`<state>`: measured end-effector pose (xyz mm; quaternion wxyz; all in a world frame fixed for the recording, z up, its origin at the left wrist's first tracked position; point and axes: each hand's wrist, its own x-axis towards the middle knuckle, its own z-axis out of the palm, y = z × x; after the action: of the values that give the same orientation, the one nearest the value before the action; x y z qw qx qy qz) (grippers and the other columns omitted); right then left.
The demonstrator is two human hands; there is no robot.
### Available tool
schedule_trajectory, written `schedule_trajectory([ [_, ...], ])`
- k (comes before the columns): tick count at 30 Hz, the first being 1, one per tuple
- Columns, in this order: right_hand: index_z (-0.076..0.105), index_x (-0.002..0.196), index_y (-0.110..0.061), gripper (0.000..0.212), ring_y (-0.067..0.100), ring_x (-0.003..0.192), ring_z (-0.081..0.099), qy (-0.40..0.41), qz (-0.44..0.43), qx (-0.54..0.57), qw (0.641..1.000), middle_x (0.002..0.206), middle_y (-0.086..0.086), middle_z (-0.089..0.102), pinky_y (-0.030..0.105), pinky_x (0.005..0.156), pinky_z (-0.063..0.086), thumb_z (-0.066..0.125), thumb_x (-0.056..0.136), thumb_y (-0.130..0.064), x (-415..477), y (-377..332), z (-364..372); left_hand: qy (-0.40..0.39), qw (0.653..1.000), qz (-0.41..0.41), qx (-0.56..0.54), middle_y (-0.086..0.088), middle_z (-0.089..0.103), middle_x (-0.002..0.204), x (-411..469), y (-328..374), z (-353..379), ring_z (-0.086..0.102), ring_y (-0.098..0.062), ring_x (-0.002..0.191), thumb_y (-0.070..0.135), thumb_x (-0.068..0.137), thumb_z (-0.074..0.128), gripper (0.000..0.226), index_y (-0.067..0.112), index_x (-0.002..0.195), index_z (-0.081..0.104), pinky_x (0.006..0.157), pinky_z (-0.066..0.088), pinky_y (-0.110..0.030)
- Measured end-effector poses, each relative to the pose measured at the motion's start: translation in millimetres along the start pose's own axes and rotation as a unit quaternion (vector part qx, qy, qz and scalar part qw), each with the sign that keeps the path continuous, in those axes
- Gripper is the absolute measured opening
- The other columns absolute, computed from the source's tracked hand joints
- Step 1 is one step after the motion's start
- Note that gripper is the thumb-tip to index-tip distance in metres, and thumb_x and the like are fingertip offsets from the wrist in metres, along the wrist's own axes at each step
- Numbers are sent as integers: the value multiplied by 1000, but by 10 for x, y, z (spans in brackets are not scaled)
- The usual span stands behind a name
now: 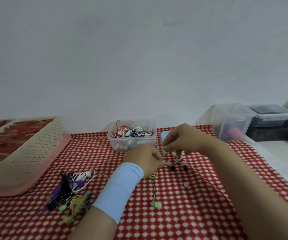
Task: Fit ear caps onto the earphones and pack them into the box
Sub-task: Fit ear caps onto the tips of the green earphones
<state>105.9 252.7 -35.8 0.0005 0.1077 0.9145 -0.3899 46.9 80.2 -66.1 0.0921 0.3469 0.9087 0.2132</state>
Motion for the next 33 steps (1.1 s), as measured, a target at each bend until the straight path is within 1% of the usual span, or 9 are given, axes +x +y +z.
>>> schedule_trajectory([
  [4, 79, 93, -12, 8, 15, 60, 69, 14, -6, 88, 996, 83, 7, 79, 21, 48, 47, 79, 86, -10, -5, -4, 12, 23, 985, 2, -173, 14, 72, 104, -1, -188, -65, 62, 5, 89, 30, 88, 71, 15, 31, 103, 75, 79, 44, -11],
  [6, 78, 98, -9, 12, 16, 59, 67, 19, -3, 163, 986, 86, 11, 78, 21, 45, 45, 79, 86, -8, 8, -7, 26, 42, 957, -1, -286, 13, 73, 93, -25, -256, -106, 64, 8, 77, 22, 89, 71, 15, 25, 103, 73, 76, 48, -9],
  [8, 76, 103, -7, 16, 17, 59, 65, 5, 0, 222, 975, 81, 9, 77, 21, 42, 42, 77, 87, -7, 16, -24, 55, 58, 930, -1, -364, 14, 74, 77, -39, -291, -131, 63, 9, 63, 16, 90, 69, 12, 20, 100, 74, 63, 46, -5],
  [11, 73, 108, -4, 18, 18, 59, 62, -28, 16, 286, 958, 75, 6, 75, 19, 39, 37, 73, 90, -4, 28, -57, 106, 70, 915, -2, -397, 16, 71, 65, -40, -323, -132, 60, 3, 60, 17, 91, 67, 10, 25, 92, 74, 59, 46, -9],
  [14, 73, 110, -1, 21, 17, 59, 60, -54, 22, 339, 939, 82, 9, 75, 18, 38, 34, 70, 90, -4, 39, -67, 133, 67, 895, -4, -442, 12, 70, 67, -18, -371, -119, 58, -5, 66, 17, 92, 66, 12, 22, 98, 75, 60, 47, -16],
  [18, 75, 103, -5, 27, 16, 57, 58, -75, 10, 359, 930, 85, 9, 74, 17, 37, 31, 73, 77, -13, 54, -69, 194, 59, 876, 4, -478, 12, 72, 70, -14, -386, -97, 58, -3, 66, 15, 93, 64, 14, 20, 102, 74, 61, 47, -16],
  [23, 78, 101, -8, 25, 14, 57, 58, -93, 5, 368, 925, 86, 9, 74, 16, 38, 31, 72, 76, -12, 60, -57, 206, 58, 869, 7, -491, 4, 71, 78, -15, -393, -67, 57, -7, 72, 17, 92, 65, 14, 23, 101, 74, 69, 49, -21],
  [28, 82, 94, -13, 20, 13, 58, 58, -108, 5, 379, 919, 86, 7, 75, 16, 38, 31, 71, 78, -11, 60, -52, 201, 58, 864, 16, -499, 13, 69, 66, -9, -389, -66, 56, -1, 65, 15, 94, 62, 15, 21, 104, 72, 65, 48, -16],
  [33, 83, 90, -16, 18, 11, 58, 59, -116, 14, 389, 914, 84, 6, 75, 15, 37, 32, 70, 79, -12, 55, -65, 219, 64, 863, 19, -501, 12, 71, 69, -7, -388, -56, 57, -3, 67, 15, 94, 62, 15, 20, 104, 72, 68, 49, -18],
])
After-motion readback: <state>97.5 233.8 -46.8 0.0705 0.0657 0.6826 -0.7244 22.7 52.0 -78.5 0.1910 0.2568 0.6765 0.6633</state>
